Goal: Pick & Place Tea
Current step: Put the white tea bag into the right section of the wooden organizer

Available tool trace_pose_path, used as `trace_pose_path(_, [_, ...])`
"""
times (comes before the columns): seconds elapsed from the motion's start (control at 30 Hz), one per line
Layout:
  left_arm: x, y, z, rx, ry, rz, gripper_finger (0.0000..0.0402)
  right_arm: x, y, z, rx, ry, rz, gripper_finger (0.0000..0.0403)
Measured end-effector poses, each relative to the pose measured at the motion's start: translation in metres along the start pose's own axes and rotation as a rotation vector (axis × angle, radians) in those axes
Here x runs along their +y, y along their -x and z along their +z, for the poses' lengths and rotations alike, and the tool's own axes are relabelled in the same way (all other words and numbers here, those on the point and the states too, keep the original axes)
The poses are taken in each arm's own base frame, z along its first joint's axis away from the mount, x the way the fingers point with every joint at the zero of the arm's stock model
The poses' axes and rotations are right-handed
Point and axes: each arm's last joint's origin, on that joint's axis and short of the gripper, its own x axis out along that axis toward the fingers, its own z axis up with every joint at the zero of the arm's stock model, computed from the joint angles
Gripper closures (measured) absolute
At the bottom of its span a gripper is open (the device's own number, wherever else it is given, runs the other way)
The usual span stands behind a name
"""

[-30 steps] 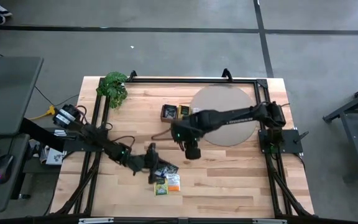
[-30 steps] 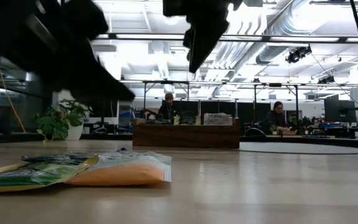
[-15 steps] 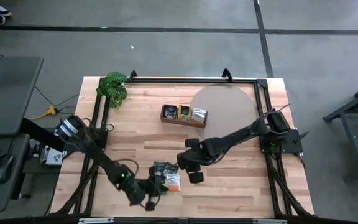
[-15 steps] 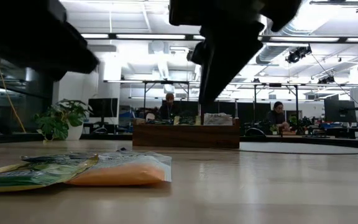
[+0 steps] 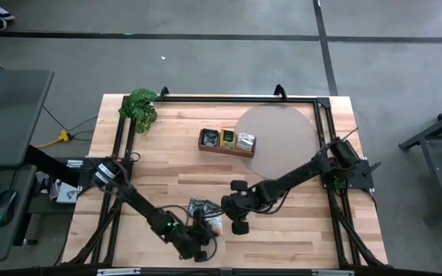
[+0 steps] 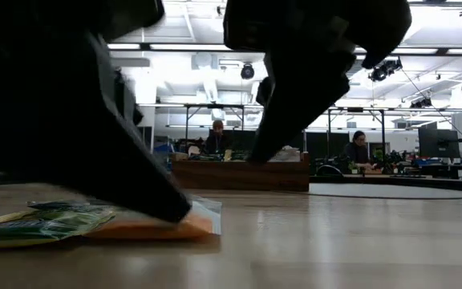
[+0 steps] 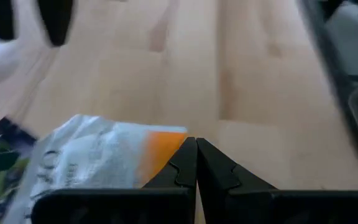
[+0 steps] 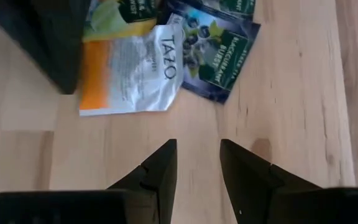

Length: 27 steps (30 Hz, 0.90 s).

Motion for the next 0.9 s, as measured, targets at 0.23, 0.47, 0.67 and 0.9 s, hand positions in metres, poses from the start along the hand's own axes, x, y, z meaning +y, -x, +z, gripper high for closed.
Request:
trace_pose_path(0.23, [0.009,-0.005,0.0,0.032,0.023,0.054,0.0401,0.004,-0.007,-0.009,-0.039,-0.051,0.029,0.0284])
trace_pose_path(0.47, [0.012,-0.007,-0.005,0.061,0.058,0.076,0.0401,0.005,-0.015,-0.014,-0.143,-0.11,0.099,0.0284])
trace_pose_path(0.67, [0.012,-0.011,-0.011,0.067,0.071,0.087,0.0401,-0.002,-0.018,-0.011,-0.203,-0.182,0.12,0.0284])
trace_pose_path(0.9, [0.012,-0.012,-0.013,0.081,0.067,0.084,0.0401,-0.008,-0.019,-0.008,-0.217,-0.193,0.12,0.0284])
